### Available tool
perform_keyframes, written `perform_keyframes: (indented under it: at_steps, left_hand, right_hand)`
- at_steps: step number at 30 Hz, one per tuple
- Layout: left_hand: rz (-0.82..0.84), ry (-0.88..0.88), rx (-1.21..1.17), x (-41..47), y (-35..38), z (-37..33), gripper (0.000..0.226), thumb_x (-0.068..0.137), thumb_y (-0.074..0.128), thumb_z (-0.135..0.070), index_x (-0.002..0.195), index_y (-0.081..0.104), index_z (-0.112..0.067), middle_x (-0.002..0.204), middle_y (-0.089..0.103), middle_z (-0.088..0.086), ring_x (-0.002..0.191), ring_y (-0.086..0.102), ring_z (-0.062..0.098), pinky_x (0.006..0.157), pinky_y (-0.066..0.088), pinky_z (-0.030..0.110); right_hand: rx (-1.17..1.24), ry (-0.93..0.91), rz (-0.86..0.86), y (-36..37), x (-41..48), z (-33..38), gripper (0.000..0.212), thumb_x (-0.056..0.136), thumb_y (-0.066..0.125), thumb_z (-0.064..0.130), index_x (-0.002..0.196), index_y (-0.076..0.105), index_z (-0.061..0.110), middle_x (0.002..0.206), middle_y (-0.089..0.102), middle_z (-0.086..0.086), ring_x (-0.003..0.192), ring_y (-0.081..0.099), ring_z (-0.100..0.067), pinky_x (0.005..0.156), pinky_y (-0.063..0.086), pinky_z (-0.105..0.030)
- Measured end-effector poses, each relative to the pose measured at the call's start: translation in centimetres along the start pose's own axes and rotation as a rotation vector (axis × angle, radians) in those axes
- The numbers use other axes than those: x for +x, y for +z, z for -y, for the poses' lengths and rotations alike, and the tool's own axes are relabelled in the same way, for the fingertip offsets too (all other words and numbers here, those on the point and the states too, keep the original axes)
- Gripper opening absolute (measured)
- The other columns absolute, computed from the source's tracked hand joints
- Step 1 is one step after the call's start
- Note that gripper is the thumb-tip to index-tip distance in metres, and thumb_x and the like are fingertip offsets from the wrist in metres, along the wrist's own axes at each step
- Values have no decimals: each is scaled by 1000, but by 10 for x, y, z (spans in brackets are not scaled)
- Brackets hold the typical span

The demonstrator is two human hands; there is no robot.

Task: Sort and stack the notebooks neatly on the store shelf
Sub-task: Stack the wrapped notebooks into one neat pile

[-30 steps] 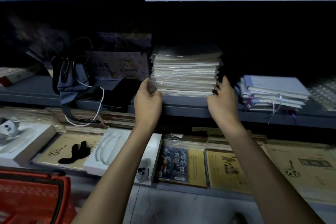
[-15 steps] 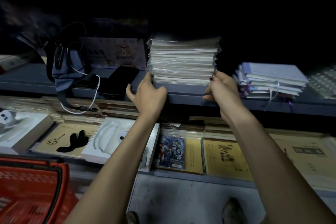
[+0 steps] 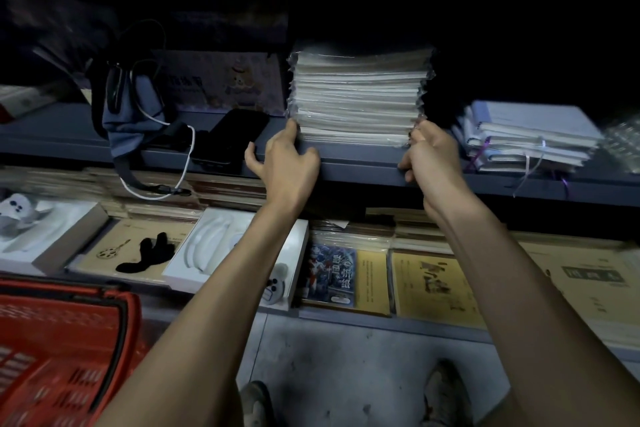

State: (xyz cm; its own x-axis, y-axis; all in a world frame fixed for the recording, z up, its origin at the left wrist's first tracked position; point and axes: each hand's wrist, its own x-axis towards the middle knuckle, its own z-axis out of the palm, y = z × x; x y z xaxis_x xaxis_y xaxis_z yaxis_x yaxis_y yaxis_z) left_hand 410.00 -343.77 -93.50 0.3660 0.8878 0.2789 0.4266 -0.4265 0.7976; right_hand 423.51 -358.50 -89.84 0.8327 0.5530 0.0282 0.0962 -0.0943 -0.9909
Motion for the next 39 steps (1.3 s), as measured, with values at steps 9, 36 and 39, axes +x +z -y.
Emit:
perform_keyframes:
  at_steps: [9, 36, 39]
  left_hand:
    - [-12, -17, 0, -5, -6, -9, 56, 84, 46, -38, 138, 55, -26, 92, 69, -6, 101, 64, 10, 127, 3, 46]
    - [-85, 206, -52, -20, -13, -12, 82, 102, 60, -42, 168, 15, -22, 165, 40, 1, 148, 41, 25, 122, 32, 42]
    - [-211, 340, 0, -25, -12, -22, 82, 103, 59, -39, 168, 12, -22, 169, 30, 4, 155, 32, 21, 120, 39, 50]
  right_hand:
    - [62, -11, 30, -1, -4, 4, 74, 91, 45, -17, 157, 36, 16, 157, 45, 1, 112, 55, 0, 36, 36, -17]
    - [-394, -279, -202, 8, -25, -8, 69, 102, 56, 18, 163, 23, 26, 139, 58, 3, 124, 57, -17, 92, 45, -28]
    - [-717, -542, -365, 10, -33, -5, 69, 101, 58, 27, 162, 24, 23, 160, 39, -2, 141, 42, -22, 97, 48, -33]
